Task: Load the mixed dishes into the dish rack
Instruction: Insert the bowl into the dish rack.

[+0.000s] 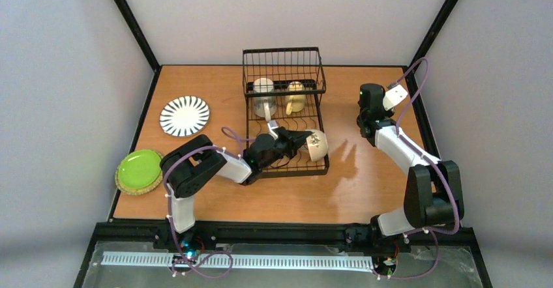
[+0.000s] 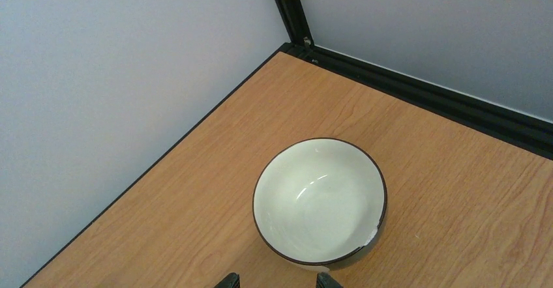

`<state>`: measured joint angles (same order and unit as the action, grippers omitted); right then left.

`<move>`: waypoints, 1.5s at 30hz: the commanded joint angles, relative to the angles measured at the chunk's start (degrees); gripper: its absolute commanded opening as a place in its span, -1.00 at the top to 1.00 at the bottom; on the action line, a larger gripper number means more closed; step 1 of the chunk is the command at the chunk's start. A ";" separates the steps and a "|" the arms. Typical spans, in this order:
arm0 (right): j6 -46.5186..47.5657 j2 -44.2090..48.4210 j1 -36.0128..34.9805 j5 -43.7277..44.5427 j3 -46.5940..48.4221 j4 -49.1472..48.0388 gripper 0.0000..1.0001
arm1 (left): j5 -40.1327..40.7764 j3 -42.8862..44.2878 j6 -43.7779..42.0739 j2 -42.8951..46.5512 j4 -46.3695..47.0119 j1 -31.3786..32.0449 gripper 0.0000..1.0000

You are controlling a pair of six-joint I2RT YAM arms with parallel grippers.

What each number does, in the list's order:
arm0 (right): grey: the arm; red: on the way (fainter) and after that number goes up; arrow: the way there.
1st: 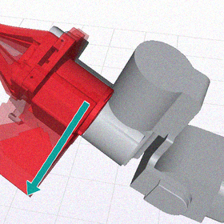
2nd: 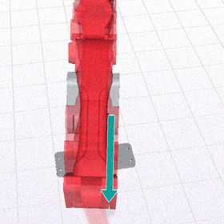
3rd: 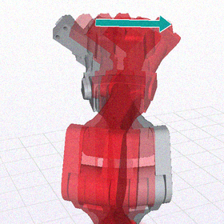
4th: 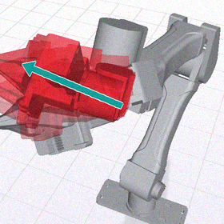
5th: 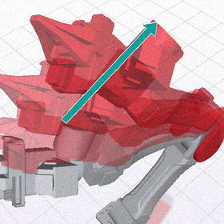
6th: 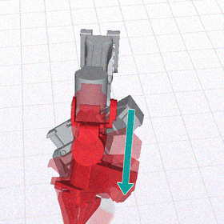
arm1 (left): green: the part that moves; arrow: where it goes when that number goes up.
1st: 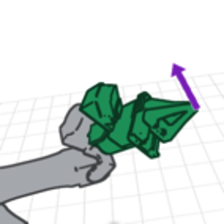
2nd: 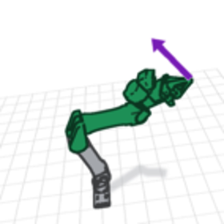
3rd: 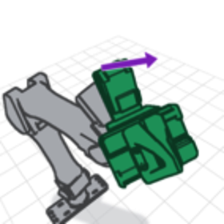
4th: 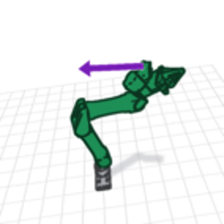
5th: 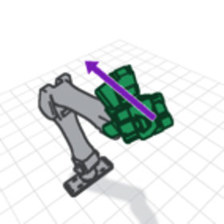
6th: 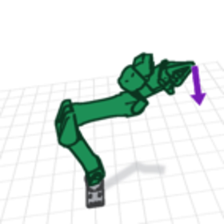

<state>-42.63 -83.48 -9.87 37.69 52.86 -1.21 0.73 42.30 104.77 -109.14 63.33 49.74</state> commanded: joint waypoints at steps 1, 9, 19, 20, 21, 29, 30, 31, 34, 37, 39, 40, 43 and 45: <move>-0.35 -0.83 0.64 1.42 -0.66 -1.51 -0.35 | -2.52 1.11 1.66 -0.14 -3.73 2.61 0.95; -0.35 -0.29 0.64 1.27 -0.83 -1.16 -0.35 | -3.47 -0.34 2.28 1.52 -8.74 3.44 0.88; -0.35 -0.11 0.67 1.07 -0.95 -1.16 -0.35 | -4.99 -1.69 4.36 0.00 -8.22 3.53 0.78; -0.30 -0.19 0.65 1.09 -0.97 -1.16 -0.35 | -5.18 -1.80 4.79 -0.31 -7.85 3.53 0.77; -0.26 -0.19 0.69 1.07 -0.95 -1.23 -0.35 | -5.33 -1.97 5.22 -0.75 -7.19 3.53 0.77; -0.11 -0.54 0.71 0.66 -0.90 -1.51 -0.35 | -4.95 -3.74 9.05 -3.89 -0.49 3.53 0.76; -0.04 -0.55 0.68 0.71 -0.97 -1.51 -0.35 | -5.02 -3.55 9.15 -4.54 1.33 3.53 0.76; -0.01 -0.47 0.70 0.72 -0.92 -1.51 -0.35 | -5.16 -3.28 8.93 -5.11 2.51 3.53 0.76; 0.01 -0.52 0.65 0.72 -0.83 -1.50 -0.35 | -6.23 -1.61 7.19 -5.97 4.13 3.17 0.79; 0.20 -0.30 0.65 0.80 -0.69 -1.51 -0.35 | -9.44 0.87 4.23 -7.76 7.40 1.84 0.84; 0.27 -0.29 0.65 0.81 -0.57 -1.47 -0.35 | -11.57 2.51 2.92 -9.08 9.44 1.23 0.88; 0.27 -0.28 0.60 0.80 -0.52 -1.50 -0.35 | -12.12 2.87 2.57 -9.53 9.83 1.09 0.89; 0.35 -0.32 0.65 0.80 -0.42 -1.51 -0.35 | -13.04 3.18 1.44 -10.25 11.16 0.61 0.93; 0.42 -0.49 0.64 0.65 -0.38 -1.60 -0.35 | -13.65 3.19 1.59 -11.00 12.35 0.38 0.94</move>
<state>-42.19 -83.53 -9.74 37.45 52.86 -1.21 -7.42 44.31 107.79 -117.30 74.17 49.78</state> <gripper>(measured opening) 0.675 0.086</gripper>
